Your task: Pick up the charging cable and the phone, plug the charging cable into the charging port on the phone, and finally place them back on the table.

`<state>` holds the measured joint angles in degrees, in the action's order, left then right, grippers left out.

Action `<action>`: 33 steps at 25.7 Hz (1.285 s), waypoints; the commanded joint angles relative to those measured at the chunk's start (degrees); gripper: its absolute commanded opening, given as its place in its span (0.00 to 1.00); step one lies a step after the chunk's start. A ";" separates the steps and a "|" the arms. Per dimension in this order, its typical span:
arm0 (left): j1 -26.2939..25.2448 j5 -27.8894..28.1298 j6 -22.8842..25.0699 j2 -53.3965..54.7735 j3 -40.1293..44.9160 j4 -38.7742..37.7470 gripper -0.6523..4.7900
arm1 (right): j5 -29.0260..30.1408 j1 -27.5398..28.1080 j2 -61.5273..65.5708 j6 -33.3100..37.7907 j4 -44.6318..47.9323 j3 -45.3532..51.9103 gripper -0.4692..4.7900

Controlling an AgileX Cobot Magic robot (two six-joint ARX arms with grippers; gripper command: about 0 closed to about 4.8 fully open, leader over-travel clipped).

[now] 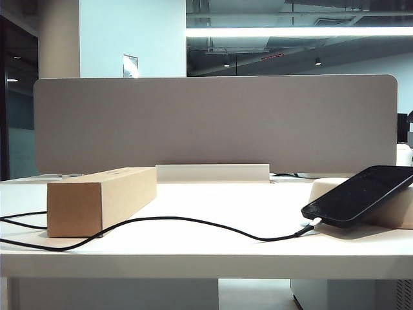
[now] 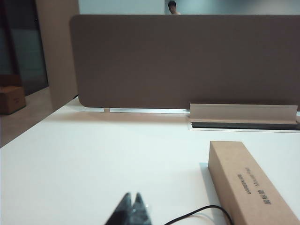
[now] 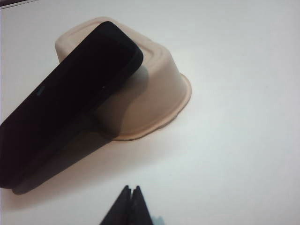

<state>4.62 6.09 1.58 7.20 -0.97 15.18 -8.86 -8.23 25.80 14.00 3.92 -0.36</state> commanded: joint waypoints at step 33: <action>-3.45 -6.29 2.49 -6.97 0.52 -9.97 0.11 | -0.22 0.00 0.04 -0.15 0.59 0.33 0.09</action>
<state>1.17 0.03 3.86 0.19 -0.27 5.06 -8.86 -8.23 25.80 14.00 3.92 -0.36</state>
